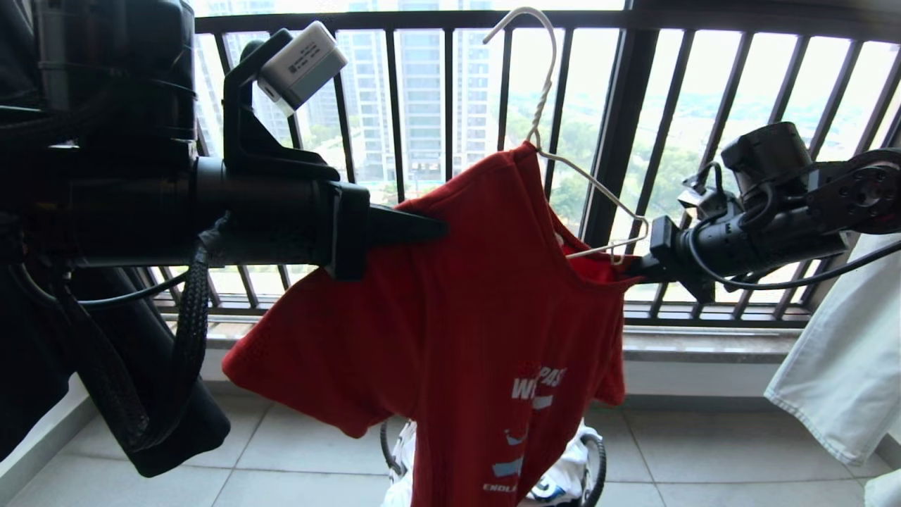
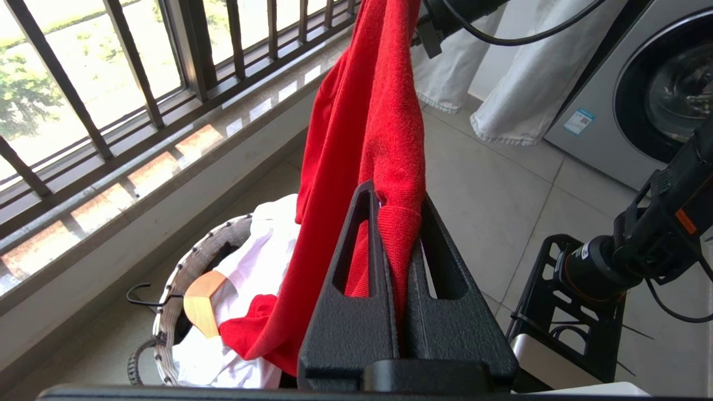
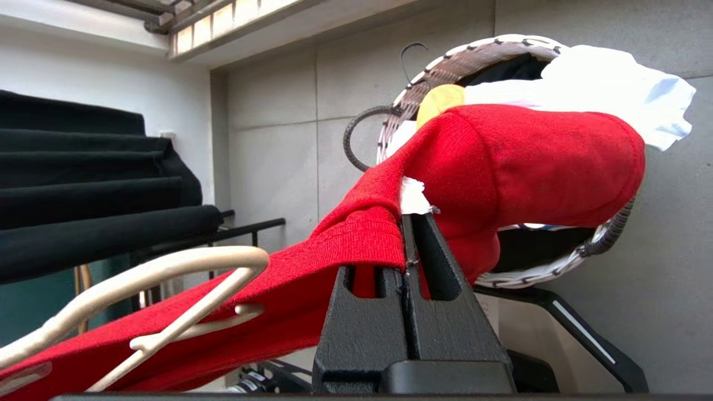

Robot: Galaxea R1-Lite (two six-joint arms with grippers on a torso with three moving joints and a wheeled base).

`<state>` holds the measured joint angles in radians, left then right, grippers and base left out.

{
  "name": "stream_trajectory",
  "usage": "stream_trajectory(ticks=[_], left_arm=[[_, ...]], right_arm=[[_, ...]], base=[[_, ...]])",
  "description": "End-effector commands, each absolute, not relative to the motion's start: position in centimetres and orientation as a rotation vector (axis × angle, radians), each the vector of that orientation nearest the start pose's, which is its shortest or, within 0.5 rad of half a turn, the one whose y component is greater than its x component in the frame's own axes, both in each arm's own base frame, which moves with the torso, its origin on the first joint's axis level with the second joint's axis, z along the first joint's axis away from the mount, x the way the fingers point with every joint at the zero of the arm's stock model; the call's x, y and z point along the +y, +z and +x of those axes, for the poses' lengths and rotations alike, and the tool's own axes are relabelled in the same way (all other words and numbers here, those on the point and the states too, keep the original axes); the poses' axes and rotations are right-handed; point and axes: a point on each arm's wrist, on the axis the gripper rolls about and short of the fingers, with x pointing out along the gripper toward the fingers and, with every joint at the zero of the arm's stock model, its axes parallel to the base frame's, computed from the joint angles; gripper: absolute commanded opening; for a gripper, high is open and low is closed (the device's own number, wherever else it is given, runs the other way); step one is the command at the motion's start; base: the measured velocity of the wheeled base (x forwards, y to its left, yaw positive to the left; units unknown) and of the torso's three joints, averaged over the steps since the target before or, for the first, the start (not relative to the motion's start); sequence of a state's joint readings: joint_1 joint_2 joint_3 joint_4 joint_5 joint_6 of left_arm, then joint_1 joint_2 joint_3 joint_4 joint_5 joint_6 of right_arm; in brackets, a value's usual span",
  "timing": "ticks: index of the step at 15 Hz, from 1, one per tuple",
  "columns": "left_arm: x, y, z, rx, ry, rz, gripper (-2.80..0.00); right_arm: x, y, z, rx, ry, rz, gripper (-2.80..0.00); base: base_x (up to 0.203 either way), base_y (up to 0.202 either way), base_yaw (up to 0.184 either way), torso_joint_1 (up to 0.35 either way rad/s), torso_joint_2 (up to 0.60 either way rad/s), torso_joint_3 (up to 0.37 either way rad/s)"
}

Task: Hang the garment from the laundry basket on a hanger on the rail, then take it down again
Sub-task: Hang the clothes on the clothes rack

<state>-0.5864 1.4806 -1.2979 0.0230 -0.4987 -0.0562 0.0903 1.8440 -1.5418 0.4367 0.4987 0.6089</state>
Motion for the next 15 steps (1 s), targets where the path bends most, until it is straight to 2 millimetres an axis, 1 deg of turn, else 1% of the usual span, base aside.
stream_trajectory(ticks=[1,6,10,15], left_arm=[[-15.2,31.9,20.8,0.253,-1.079,-0.041,-2.8],[-15.3,31.5,20.9,0.26,-1.081,-0.025,-2.8],[-15.7,31.0,21.0,0.266,-1.096,0.007,-2.8],[-16.4,30.0,22.0,0.282,-1.058,0.054,-2.8]], right_arm=[[3.5,24.5,34.5,0.873,0.31,0.727,-2.8],[2.6,24.9,34.7,0.858,0.289,0.737,-2.8],[2.0,25.5,34.7,0.845,0.276,0.743,-2.8],[2.0,26.9,34.5,0.825,0.281,0.738,-2.8]], base=[[0.0,0.0,0.0,0.0,0.0,0.0],[0.0,0.0,0.0,0.0,0.0,0.0],[0.0,0.0,0.0,0.0,0.0,0.0],[0.0,0.0,0.0,0.0,0.0,0.0]])
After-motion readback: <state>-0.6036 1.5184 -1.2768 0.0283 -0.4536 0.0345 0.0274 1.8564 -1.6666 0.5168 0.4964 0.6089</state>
